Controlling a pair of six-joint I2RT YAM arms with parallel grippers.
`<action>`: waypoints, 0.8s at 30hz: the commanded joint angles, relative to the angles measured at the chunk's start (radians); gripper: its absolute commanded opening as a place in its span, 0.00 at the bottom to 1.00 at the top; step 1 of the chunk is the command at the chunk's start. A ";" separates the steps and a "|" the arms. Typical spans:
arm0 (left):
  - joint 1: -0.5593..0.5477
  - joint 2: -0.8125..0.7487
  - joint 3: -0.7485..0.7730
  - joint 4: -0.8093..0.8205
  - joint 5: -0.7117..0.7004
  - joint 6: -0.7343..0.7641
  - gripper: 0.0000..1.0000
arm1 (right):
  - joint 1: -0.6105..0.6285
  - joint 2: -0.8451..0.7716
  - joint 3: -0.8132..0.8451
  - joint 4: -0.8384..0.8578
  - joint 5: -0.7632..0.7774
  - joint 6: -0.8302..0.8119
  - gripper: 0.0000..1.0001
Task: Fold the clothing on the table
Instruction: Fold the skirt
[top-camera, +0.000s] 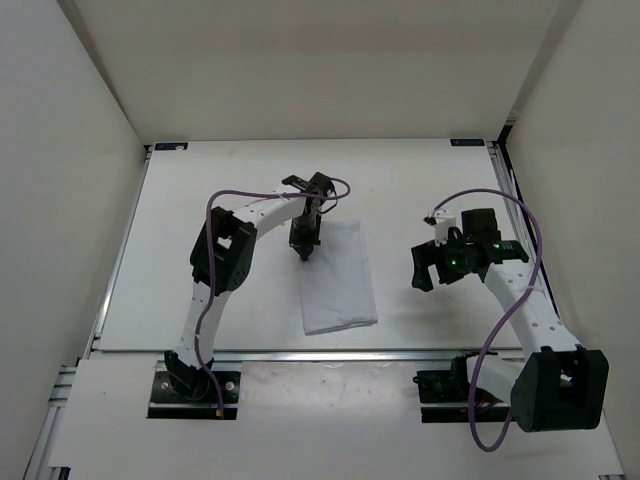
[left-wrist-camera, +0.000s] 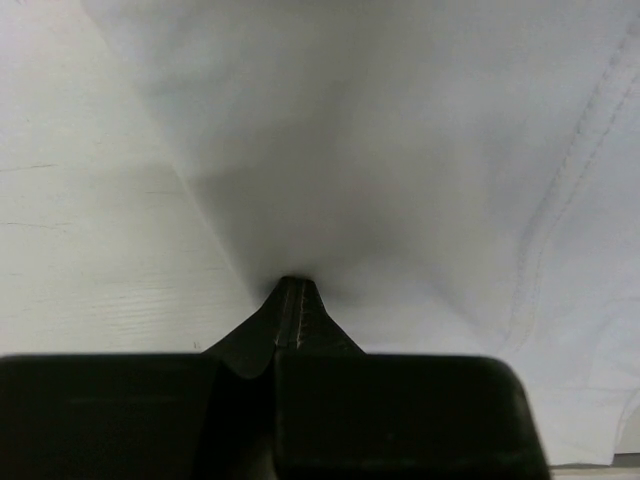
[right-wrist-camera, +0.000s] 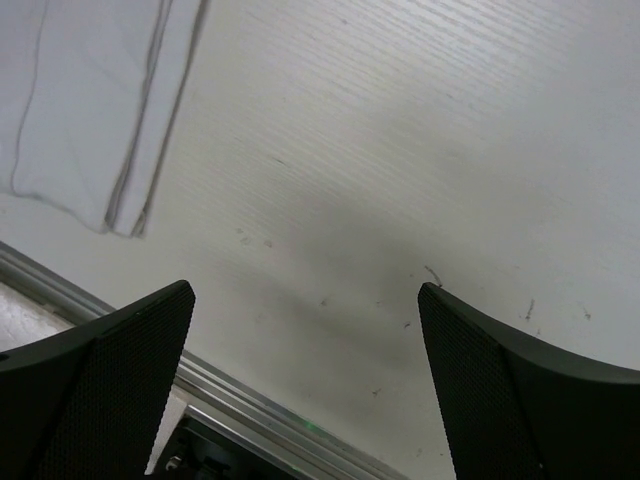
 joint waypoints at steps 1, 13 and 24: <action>-0.037 -0.087 0.004 0.056 -0.015 0.009 0.00 | -0.002 0.008 0.021 -0.037 -0.090 -0.036 0.99; 0.051 -0.737 -0.734 0.615 0.329 -0.248 0.75 | -0.155 0.126 0.010 0.012 -0.441 0.074 0.99; -0.078 -1.095 -1.350 0.938 0.415 -0.628 0.64 | -0.142 0.184 -0.091 0.142 -0.553 0.270 0.95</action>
